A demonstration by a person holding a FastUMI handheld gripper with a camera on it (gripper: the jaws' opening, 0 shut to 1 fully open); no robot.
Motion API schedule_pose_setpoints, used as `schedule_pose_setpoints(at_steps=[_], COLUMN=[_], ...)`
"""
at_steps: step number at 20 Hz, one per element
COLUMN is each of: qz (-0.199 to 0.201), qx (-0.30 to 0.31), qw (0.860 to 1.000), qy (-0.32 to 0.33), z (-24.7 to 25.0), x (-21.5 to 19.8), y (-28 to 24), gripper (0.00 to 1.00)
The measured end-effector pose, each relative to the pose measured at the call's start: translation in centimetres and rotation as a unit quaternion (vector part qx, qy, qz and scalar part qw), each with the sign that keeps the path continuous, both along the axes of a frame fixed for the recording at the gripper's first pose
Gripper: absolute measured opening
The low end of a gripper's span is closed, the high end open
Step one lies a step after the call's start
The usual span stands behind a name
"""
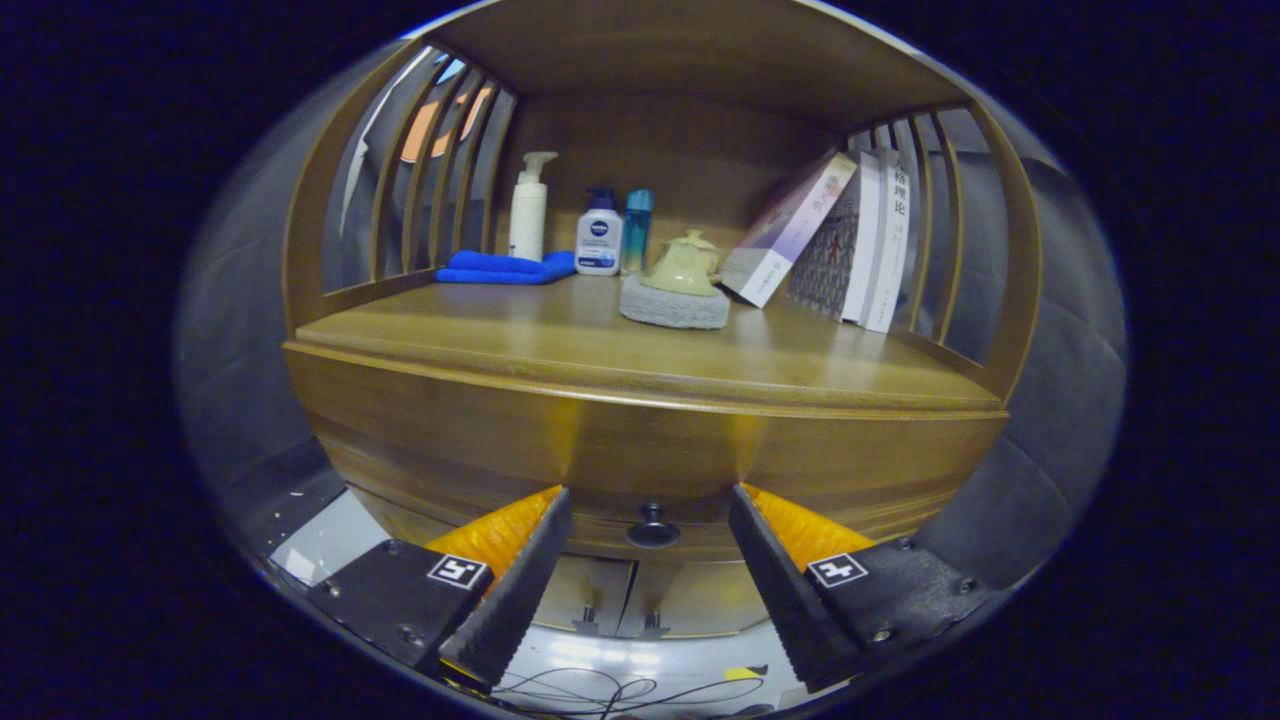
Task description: Pull open the drawer, take out the items inside it, and place them on the countertop above the cabinet.
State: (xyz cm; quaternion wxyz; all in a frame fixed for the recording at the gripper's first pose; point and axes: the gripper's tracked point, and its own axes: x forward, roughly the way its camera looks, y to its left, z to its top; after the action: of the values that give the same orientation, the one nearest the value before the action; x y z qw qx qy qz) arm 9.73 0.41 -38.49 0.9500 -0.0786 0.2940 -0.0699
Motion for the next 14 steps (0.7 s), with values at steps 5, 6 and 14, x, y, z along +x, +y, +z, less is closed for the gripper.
schedule_pose_setpoints(at_steps=[5, 6, 14], qz=[0.041, 0.048, 0.099], qx=[0.022, 0.027, 0.043], qw=[0.998, 0.997, 0.983], qy=[-0.049, -0.062, -0.148], z=[7.1, 9.0, 22.6], x=[-2.1, -2.2, -6.1], y=[2.5, 3.0, 4.4], gripper=[1.00, 1.00, 1.00])
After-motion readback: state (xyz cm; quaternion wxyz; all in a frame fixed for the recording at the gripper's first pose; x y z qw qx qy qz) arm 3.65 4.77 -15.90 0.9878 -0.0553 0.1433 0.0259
